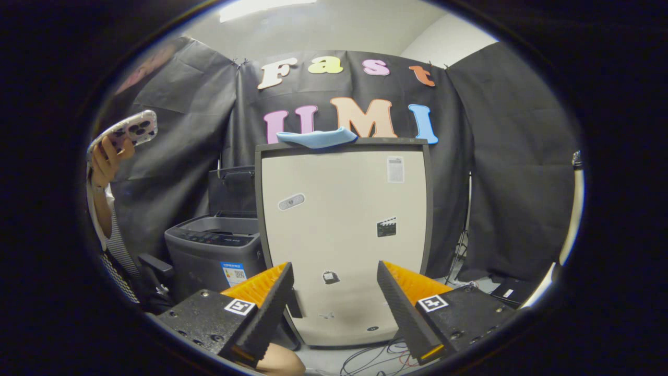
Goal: Put the clothes into the washing machine and then close the washing machine lid.
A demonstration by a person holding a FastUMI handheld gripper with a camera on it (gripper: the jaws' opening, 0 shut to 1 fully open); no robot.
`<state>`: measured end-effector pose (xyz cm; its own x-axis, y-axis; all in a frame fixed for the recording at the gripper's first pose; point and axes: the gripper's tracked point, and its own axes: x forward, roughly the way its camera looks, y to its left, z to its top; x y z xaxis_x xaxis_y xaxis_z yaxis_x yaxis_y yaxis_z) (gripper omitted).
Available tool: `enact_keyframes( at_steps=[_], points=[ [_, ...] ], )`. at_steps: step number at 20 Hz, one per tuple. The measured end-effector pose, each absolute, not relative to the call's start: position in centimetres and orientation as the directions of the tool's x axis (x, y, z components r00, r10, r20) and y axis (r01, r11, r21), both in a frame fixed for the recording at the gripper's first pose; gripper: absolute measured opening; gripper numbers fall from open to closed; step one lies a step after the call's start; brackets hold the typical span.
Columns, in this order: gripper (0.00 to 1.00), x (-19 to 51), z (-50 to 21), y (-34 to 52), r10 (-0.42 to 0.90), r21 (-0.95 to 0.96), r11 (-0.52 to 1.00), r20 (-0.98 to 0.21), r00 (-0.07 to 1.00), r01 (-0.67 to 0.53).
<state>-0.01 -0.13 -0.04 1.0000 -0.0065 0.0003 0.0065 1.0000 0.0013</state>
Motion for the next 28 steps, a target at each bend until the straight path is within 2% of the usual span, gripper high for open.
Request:
enact_keyframes(
  at_steps=[28],
  points=[
    [0.98,-0.02,-0.11,-0.05,-0.01,0.002,1.0,-0.004,1.0,0.01]
  ],
)
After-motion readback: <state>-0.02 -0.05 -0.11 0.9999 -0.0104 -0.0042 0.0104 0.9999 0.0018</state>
